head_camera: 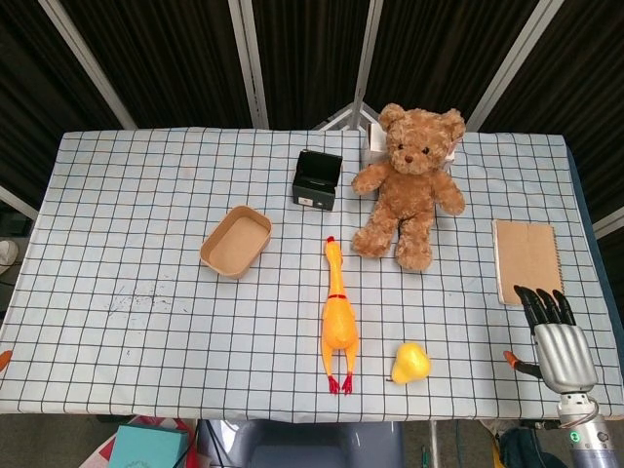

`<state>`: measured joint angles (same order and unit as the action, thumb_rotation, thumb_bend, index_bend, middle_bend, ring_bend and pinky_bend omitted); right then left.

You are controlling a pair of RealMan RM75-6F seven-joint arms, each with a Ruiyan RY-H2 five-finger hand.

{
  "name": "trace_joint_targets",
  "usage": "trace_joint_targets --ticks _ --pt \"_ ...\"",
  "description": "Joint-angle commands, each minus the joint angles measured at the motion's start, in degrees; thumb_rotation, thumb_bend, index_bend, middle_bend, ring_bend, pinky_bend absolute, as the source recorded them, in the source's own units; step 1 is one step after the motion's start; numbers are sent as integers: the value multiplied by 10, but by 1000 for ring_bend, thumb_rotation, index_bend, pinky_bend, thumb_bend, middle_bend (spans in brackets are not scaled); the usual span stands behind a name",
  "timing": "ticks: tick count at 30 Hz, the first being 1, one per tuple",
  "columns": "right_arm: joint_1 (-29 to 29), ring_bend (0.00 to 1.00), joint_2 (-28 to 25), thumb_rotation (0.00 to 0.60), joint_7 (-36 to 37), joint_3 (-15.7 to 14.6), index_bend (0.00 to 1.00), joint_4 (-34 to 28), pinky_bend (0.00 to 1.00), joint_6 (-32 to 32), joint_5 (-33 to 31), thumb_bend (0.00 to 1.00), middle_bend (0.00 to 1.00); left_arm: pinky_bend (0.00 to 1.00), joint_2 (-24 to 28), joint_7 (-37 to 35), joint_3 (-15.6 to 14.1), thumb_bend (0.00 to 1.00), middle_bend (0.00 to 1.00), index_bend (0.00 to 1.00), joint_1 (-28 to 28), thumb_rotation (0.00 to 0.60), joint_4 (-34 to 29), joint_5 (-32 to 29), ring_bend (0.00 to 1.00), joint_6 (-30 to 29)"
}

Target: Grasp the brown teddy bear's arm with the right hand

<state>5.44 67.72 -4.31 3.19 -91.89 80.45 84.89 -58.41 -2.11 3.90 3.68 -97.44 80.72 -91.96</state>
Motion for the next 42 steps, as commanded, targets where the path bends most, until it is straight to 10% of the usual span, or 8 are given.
trace_joint_targets --ticks 1,8,15,30,42 --pt "19 96 -7 600 104 -1 51 -2 0 -39 1 178 137 135 2 -7 -1 269 0 226 5 600 3 2 0 -5" --pt "99 96 -12 600 438 57 51 52 0 -157 -35 178 137 135 1 -11 4 269 0 226 6 600 6 -7 0 -6" --pt "198 96 29 600 527 129 51 177 0 -324 -154 178 137 135 -5 18 3 269 0 226 -1 600 0 -8 0 3" --pt "344 96 175 600 382 168 105 449 0 -479 -295 178 167 135 -10 48 13 269 0 226 -4 600 -6 -39 0 12" --pt "401 149 244 600 327 215 275 521 0 -503 -376 178 317 135 -8 54 17 269 0 226 -5 600 -8 -54 0 18"
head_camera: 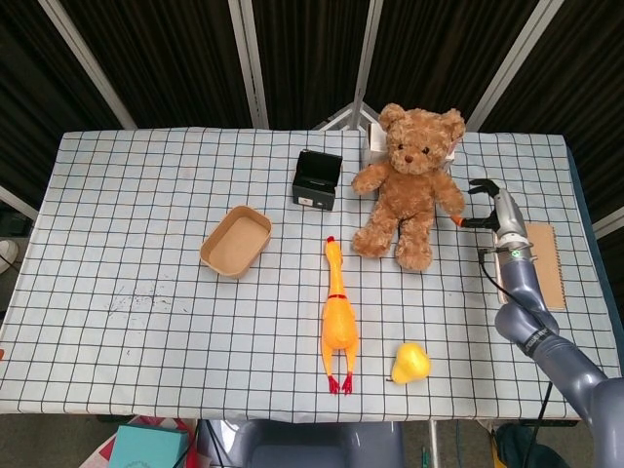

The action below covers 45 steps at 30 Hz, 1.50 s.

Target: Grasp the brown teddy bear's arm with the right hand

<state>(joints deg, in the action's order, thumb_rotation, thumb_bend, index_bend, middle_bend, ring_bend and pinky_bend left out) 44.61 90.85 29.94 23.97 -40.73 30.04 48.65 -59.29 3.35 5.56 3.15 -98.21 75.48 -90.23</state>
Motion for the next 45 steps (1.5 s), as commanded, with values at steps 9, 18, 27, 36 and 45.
trace_joint_targets --ticks 9,18,27,36,45 --pt "22 149 30 600 -80 19 286 17 0 -5 -69 178 323 135 3 -3 1 268 0 226 0 600 1 -4 0 4" --pt "31 194 46 600 -114 34 339 31 0 5 -102 179 372 135 0 5 2 269 0 225 -4 600 0 -7 0 10" --pt "38 221 54 600 -138 49 371 41 0 17 -117 178 399 135 -3 17 5 269 0 224 -10 600 -2 -15 0 17" --pt "33 296 67 600 -141 62 435 56 0 14 -128 280 489 135 -4 23 4 269 0 224 -11 600 -3 -16 0 17" --pt "31 332 82 600 -123 68 510 76 0 8 -103 328 535 135 -6 26 6 269 0 224 -11 600 -4 -19 0 15"
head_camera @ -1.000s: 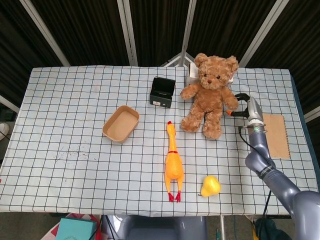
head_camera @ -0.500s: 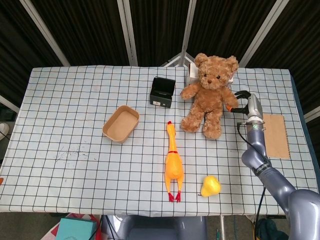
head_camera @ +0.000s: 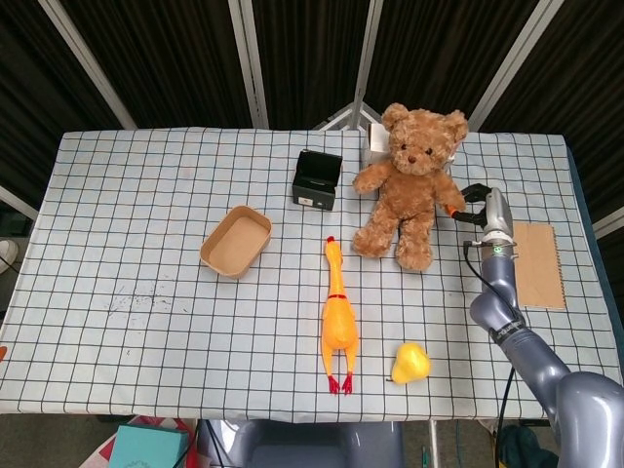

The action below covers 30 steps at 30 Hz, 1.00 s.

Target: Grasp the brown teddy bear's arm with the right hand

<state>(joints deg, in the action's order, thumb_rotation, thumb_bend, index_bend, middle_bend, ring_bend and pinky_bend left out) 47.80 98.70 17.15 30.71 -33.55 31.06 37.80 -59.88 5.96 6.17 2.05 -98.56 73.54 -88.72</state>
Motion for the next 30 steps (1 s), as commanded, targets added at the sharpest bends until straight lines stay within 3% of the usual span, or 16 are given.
trace_joint_targets --ticks 1,10,13,22,30 --pt "-1 332 4 600 7 1 510 6 0 -4 7 331 535 135 0 0 0 269 0 224 0 600 0 1 0 0" --pt "0 332 -1 600 32 9 511 0 0 6 43 336 535 135 0 -1 0 269 0 224 0 600 0 0 0 -1" --pt "-5 332 9 600 22 -3 510 17 0 7 53 336 535 135 0 -1 -1 269 0 224 0 600 0 1 0 -1" --pt "-3 332 22 600 35 1 510 50 0 -9 61 336 535 135 0 -1 -1 269 0 224 0 600 1 1 0 -1" --pt "-2 332 13 600 43 2 511 32 0 5 84 337 535 135 -2 6 -1 269 0 225 -2 600 0 -2 0 3"
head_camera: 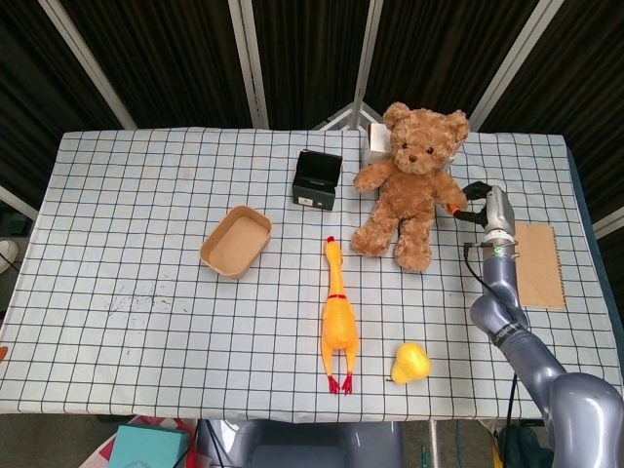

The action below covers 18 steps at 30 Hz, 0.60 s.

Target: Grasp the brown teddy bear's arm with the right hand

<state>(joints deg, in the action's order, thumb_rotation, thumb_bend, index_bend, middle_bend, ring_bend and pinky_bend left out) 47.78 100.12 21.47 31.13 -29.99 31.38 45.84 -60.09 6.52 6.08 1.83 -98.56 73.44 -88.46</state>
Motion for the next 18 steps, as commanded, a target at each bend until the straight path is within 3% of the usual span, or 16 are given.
trace_joint_targets --ticks 1,18 --pt "-3 332 -1 600 -1 -3 511 -4 0 1 4 337 535 135 0 1 0 269 0 224 0 600 0 -1 0 0" --pt "-9 332 -5 600 4 -1 510 -10 0 -5 16 338 535 135 -4 8 0 269 0 224 -1 600 -2 -1 0 -1"
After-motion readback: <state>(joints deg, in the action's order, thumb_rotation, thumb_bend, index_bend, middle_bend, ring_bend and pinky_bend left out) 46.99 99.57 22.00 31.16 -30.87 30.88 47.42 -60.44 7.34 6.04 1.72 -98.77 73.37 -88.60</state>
